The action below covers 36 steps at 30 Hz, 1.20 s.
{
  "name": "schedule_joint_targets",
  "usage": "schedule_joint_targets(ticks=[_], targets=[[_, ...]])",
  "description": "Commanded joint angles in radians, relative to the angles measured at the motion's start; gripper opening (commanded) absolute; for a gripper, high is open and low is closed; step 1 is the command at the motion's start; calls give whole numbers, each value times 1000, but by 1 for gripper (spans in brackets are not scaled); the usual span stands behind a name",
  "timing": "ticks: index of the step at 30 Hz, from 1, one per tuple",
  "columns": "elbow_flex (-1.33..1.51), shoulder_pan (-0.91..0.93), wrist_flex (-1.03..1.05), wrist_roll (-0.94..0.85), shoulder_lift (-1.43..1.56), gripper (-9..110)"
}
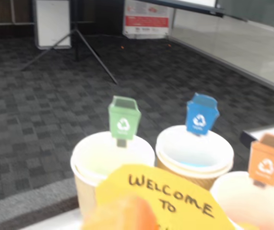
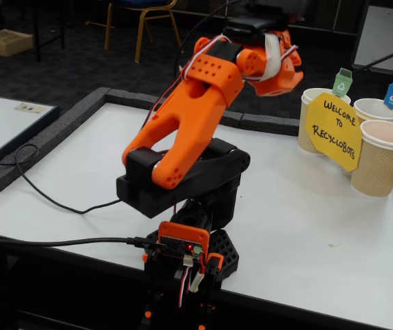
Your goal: Sort rubbish by color.
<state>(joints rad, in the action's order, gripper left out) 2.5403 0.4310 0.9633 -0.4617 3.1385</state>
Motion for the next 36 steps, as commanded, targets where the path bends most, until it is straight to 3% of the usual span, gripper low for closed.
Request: schedule_joint_targets(ticks=[1, 15, 29, 36], targets=[[25, 31, -14, 109, 60, 0], [288, -78, -132, 321, 87, 0], [365, -414, -18, 492, 87, 0], [407, -479, 60, 546, 87, 0]])
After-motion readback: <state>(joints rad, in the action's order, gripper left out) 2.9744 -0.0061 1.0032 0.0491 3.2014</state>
